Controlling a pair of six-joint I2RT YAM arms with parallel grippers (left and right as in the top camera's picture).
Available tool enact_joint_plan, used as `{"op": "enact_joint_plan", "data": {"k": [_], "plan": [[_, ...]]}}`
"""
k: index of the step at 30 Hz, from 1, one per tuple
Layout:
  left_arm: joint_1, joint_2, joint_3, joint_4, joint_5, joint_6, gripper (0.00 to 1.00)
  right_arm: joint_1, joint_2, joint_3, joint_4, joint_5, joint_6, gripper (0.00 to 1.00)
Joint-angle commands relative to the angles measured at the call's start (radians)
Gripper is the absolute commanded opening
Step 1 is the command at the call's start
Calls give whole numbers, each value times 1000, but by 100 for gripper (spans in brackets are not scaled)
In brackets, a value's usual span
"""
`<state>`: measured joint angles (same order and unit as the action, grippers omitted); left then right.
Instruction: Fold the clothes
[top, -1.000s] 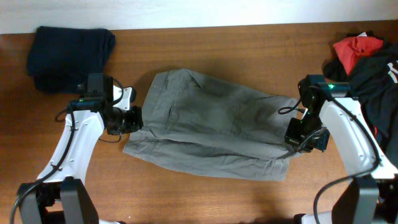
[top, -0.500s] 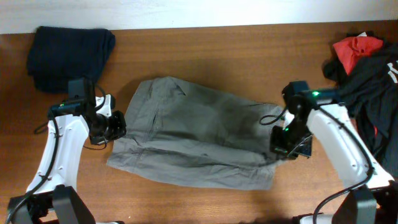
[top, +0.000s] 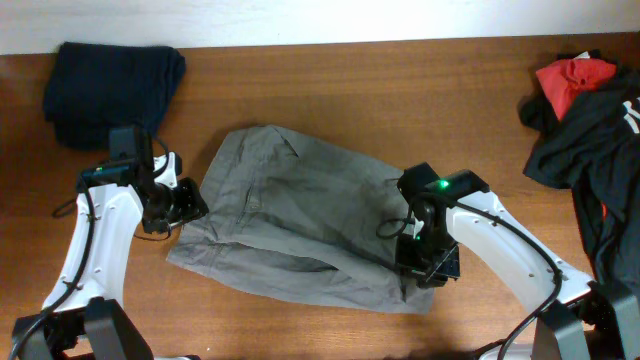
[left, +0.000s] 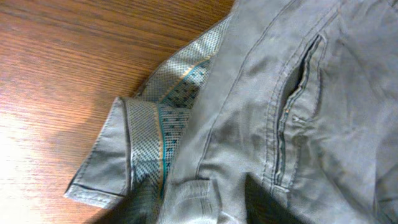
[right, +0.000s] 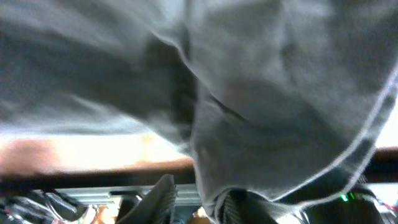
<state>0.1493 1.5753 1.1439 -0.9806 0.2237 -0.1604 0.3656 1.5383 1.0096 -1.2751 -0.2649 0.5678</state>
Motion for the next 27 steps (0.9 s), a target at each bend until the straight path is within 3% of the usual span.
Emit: {"op": "enact_joint_plan", "data": {"k": [1, 6, 10, 11, 12, 22, 27], "plan": [[6, -20, 26, -1, -68, -16, 55, -10, -10, -5, 33, -6, 17, 37], [6, -33, 92, -11, -84, -52, 54, -86, -10, -4, 38, 60, 13, 48], [-7, -52, 137, -22, -73, -53, 22, -135, -10, -5, 75, 62, 9, 48], [-23, -50, 135, -19, -31, -53, 7, -136, -10, -6, 108, 42, 9, 47], [-38, -43, 133, -19, -1, -53, 1, -135, -9, -6, 126, 29, 8, 45], [-163, 162, 107, 10, 30, -52, 1, -129, 22, -14, 198, 21, 10, 10], [-161, 265, 106, -50, 50, -52, 1, -129, 24, -63, 237, 17, 10, 11]]}}
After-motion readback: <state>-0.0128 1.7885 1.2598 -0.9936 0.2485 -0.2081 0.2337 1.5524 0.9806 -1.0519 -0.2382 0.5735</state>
